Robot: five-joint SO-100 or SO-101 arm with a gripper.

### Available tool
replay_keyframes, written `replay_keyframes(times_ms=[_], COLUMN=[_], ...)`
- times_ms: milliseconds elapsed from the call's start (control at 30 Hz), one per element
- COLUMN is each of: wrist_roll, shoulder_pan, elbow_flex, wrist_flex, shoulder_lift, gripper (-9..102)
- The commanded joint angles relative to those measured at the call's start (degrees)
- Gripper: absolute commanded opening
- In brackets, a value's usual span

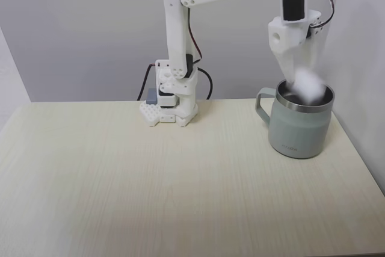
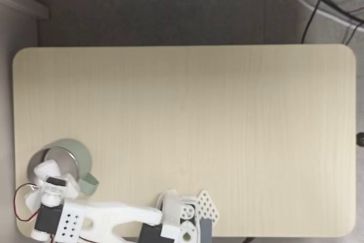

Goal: Grasp a dressing and put it in the cup.

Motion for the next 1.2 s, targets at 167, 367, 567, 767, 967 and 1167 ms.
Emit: replay_keyframes(times_ms=[167, 367, 567, 767, 967, 1167], wrist_roll=[1.9, 3.3, 4.9, 5.8, 4.6, 4.4], shoulder_pan=[0.3, 0.0, -1.4, -3.0, -3.0, -3.3], elbow_flex=[0.0, -0.5, -0.4, 0.6, 0.8, 0.4], wrist_flex=[-0.6, -0.6, -1.1, -1.0, -0.6, -0.9], shoulder_lift=[-1.1, -2.5, -2.8, -2.8, -3.4, -2.7], gripper=[28, 28, 27, 27, 27, 26])
